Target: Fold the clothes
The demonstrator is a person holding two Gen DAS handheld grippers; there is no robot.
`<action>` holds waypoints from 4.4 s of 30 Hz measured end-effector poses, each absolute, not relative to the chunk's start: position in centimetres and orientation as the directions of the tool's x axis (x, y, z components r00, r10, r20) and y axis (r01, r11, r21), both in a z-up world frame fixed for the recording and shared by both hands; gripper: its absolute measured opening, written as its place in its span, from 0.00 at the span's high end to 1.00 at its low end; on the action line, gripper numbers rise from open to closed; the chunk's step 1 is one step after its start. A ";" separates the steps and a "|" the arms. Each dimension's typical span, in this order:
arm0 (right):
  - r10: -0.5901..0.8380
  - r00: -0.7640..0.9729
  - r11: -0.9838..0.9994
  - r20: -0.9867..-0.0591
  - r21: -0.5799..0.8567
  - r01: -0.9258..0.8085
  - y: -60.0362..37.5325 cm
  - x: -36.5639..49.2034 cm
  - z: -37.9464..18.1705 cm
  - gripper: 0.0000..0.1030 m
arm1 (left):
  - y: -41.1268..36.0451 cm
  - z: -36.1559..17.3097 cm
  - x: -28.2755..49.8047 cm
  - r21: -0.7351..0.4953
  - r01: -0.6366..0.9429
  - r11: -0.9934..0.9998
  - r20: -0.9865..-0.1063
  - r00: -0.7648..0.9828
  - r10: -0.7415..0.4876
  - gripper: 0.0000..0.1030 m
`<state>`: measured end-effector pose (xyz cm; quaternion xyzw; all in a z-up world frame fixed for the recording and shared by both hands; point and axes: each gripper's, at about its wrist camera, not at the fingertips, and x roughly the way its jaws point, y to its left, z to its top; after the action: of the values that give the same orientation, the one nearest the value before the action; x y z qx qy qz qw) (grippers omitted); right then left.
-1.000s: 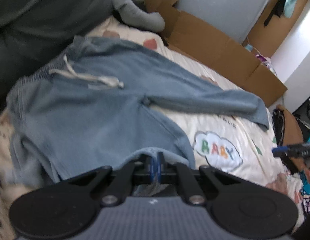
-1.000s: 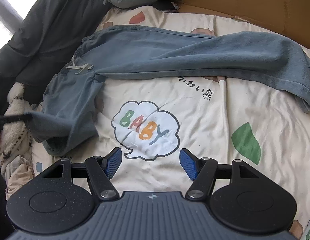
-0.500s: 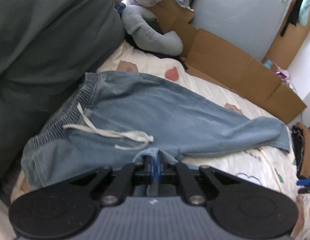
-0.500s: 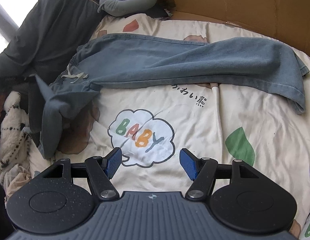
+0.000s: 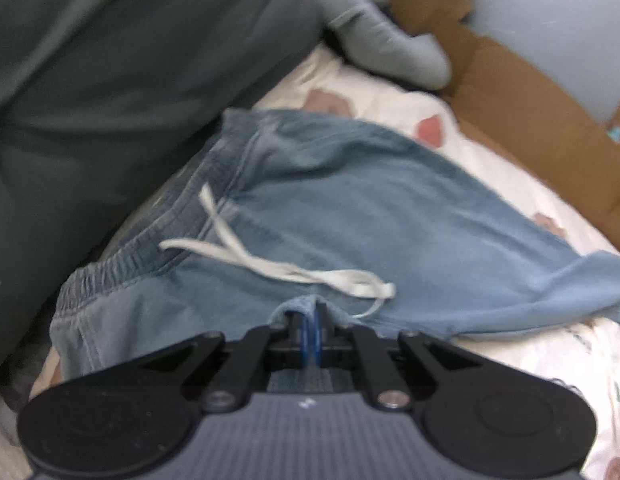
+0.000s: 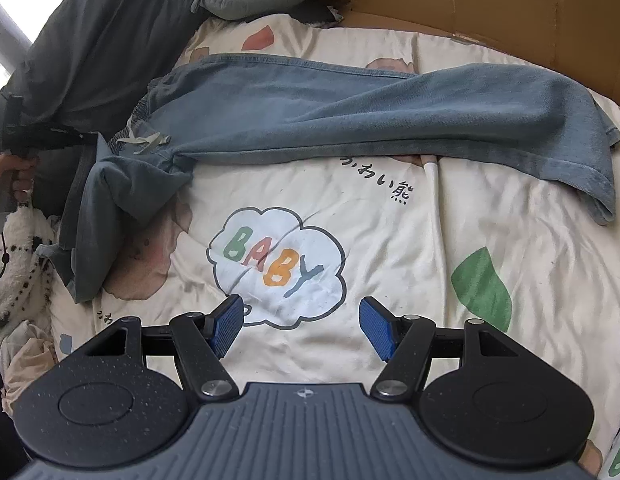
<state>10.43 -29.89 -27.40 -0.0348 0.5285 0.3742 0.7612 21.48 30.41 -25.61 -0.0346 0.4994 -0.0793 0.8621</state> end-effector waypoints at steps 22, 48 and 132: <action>0.546 0.270 0.753 -0.793 0.324 -0.572 -30.4 9.7 -25.5 0.32 | 33.3 -22.7 16.0 -0.050 0.038 0.998 -0.872 0.486 -0.062 0.30; 0.533 0.295 0.787 -0.793 0.337 -0.516 -33.5 8.0 -26.2 0.32 | 36.8 -26.7 2.6 -0.001 -0.083 0.997 -0.924 0.380 0.031 0.30; 0.747 0.031 0.446 -0.664 0.466 -0.764 -22.5 6.0 -25.6 0.92 | 9.0 -19.7 3.0 -0.599 0.447 0.665 -0.700 0.112 -0.705 0.58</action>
<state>6.00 -22.53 -25.55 -0.0095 0.4557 0.5263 0.7178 3.03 9.05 -19.74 -0.1199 0.5393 -0.3914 0.7360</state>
